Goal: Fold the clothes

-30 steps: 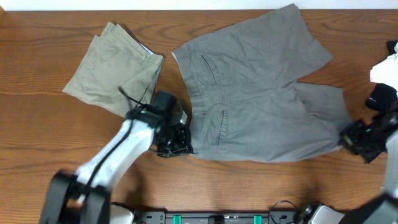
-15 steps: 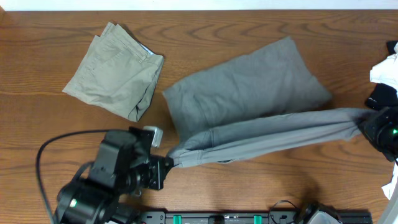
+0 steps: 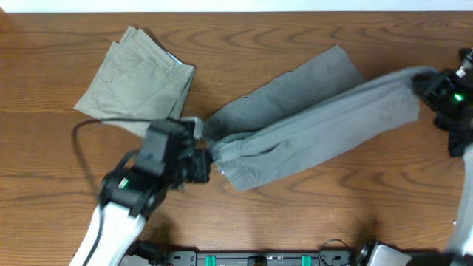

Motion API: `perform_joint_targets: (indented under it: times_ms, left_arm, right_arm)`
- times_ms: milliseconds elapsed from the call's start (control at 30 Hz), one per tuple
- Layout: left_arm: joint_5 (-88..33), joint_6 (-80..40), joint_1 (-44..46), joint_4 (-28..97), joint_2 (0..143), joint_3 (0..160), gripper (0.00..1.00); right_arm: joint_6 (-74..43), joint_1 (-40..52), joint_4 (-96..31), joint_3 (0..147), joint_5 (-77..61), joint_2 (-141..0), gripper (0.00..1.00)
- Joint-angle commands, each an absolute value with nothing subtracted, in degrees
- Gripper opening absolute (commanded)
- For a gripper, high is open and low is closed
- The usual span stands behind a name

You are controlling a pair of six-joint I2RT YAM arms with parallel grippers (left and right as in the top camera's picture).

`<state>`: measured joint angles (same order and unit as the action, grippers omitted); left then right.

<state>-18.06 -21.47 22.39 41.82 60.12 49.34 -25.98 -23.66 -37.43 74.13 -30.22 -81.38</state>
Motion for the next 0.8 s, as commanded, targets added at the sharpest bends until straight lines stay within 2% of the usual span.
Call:
perform_joint_targets:
  times_ms: [0, 200, 400, 467, 500, 533, 633, 767]
  left_arm:
    - [-9.52, -24.29, 21.76, 41.25, 68.01, 49.43, 0.06]
    - [-6.48, -24.32, 19.84, 35.11, 77.47, 49.43, 0.06]
    - [0.73, -24.27, 18.92, 27.62, 78.98, 49.43, 0.08]
    - [1.89, -24.29, 18.92, 26.63, 79.0, 49.43, 0.15]
    - [2.76, -24.25, 18.92, 26.48, 78.98, 49.43, 0.29]
    - [3.64, -24.27, 18.92, 26.72, 78.98, 49.43, 0.38]
    - [4.54, -24.29, 18.65, 28.18, 78.52, 49.43, 0.53]
    - [3.46, -24.29, 18.59, 32.03, 76.9, 49.52, 0.67]
  right_arm:
    - [-28.91, -21.43, -31.92, 75.53, -25.1, -87.96, 0.01]
    - [-32.38, -19.27, -20.58, 75.53, -25.15, -99.15, 0.01]
    - [-34.28, -18.15, -11.42, 75.53, -27.4, -107.5, 0.03]
    - [-34.28, -17.65, -9.54, 75.53, -28.67, -109.16, 0.19]
    - [-34.22, -17.34, -8.47, 75.53, -29.61, -110.17, 0.46]
    - [-33.98, -17.26, -8.36, 75.53, -30.37, -110.65, 0.58]
    - [-29.02, -17.61, -9.76, 75.55, -31.57, -110.76, 0.68]
    - [-25.52, -19.51, -15.25, 75.55, -34.5, -110.13, 0.68]
